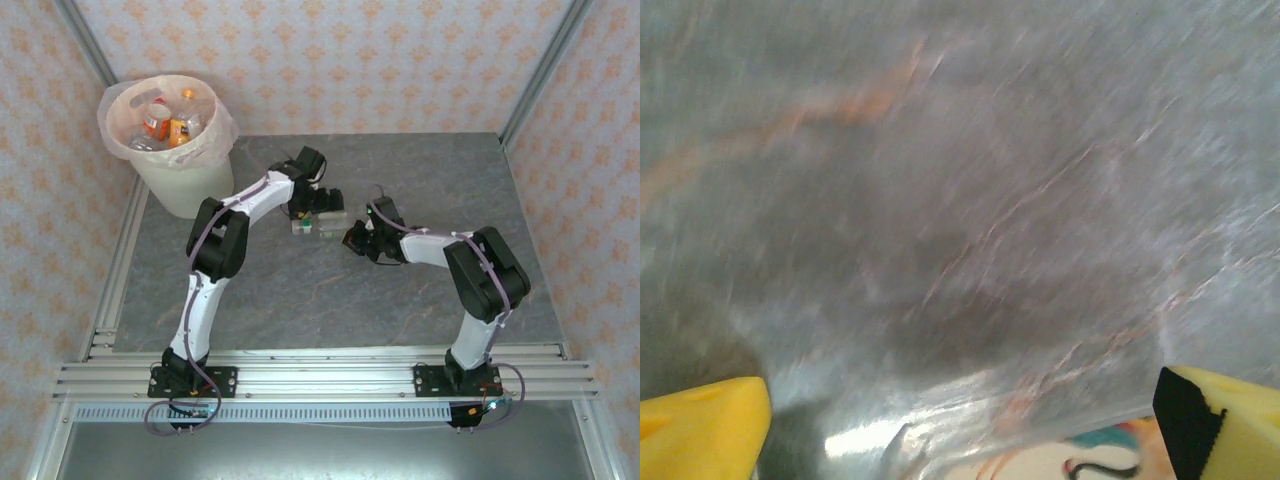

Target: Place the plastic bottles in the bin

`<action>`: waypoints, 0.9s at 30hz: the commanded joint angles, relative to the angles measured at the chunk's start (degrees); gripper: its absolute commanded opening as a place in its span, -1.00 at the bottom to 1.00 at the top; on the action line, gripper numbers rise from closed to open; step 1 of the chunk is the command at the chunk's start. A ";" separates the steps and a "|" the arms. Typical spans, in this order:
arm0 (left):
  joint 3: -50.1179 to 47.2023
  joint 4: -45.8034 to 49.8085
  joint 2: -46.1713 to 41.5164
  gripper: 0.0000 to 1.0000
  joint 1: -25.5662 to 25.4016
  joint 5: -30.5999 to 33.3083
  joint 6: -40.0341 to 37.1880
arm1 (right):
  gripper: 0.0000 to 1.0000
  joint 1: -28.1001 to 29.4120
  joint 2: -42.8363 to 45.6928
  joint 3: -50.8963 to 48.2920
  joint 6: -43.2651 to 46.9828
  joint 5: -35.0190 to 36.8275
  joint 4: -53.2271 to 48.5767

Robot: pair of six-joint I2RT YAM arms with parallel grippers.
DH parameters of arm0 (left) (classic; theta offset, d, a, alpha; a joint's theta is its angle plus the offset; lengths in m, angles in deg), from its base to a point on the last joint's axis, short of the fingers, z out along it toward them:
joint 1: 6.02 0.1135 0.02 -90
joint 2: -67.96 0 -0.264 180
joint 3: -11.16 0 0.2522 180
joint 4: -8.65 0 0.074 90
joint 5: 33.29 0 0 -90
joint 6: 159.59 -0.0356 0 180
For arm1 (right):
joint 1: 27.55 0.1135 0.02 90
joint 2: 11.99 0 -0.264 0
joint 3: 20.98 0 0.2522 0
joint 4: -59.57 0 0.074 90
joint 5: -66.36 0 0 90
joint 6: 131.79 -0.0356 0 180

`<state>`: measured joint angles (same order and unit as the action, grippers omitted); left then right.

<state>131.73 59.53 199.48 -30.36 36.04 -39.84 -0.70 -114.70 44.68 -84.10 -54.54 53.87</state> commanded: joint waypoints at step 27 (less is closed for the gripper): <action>-17.36 -2.26 -20.08 1.00 -9.48 15.01 8.51 | -0.91 -8.05 -1.58 2.64 -4.02 0.26 7.39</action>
<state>111.07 51.12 180.71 -37.31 42.01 -31.64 -7.30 -121.41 48.95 -88.25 -55.02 60.56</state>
